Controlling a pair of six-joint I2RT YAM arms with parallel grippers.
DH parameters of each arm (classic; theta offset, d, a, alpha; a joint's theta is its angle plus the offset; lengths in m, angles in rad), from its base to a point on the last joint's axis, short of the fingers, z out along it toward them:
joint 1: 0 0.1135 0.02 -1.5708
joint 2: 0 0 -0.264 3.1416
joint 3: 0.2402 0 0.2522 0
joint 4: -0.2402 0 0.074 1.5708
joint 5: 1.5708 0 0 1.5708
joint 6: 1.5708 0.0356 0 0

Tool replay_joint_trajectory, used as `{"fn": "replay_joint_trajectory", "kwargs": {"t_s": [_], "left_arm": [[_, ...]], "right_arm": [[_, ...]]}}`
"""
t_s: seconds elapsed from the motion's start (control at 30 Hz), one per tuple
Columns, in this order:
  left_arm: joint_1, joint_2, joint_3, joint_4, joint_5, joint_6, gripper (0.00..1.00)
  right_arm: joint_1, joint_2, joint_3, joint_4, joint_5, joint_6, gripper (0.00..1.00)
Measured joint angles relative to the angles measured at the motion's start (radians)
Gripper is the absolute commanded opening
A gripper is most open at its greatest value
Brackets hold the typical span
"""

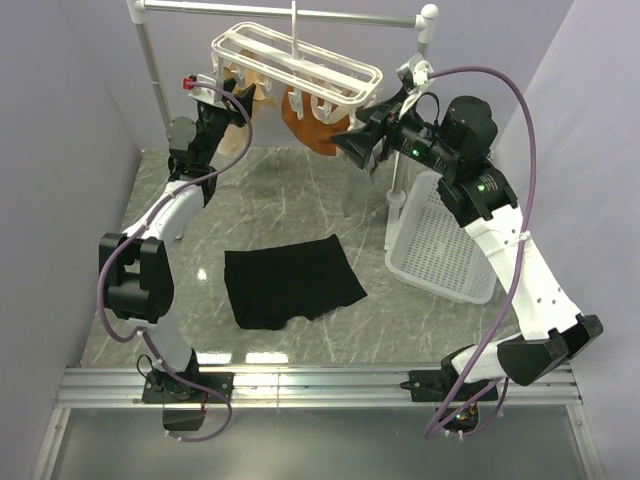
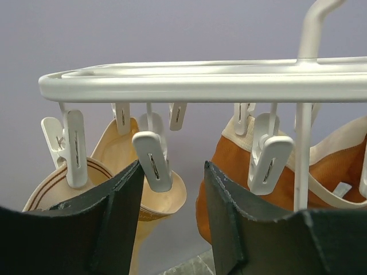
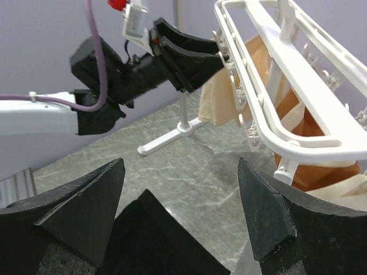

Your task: Clip the underwear to the hanger

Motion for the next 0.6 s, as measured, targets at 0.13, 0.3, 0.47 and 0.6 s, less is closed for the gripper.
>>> {"fn": "replay_joint_trajectory", "kwargs": {"t_s": [0.13,0.3,0.47,0.6], "left_arm": [[-0.002,0.019,0.026,-0.01,0.0,-0.016,0.39],[-0.005,0.02,0.03,-0.01,0.018,-0.027,0.07],[-0.013,-0.01,0.006,-0.025,0.07,-0.023,0.0],[-0.014,-0.069,-0.039,-0.043,0.099,-0.022,0.0]], "right_arm": [[0.003,0.0,0.0,0.03,-0.021,0.036,0.84],[0.014,0.002,-0.003,0.072,-0.023,0.084,0.81],[0.056,0.031,0.0,0.121,0.037,0.129,0.77],[0.085,0.099,0.034,0.135,0.082,0.169,0.77]]}}
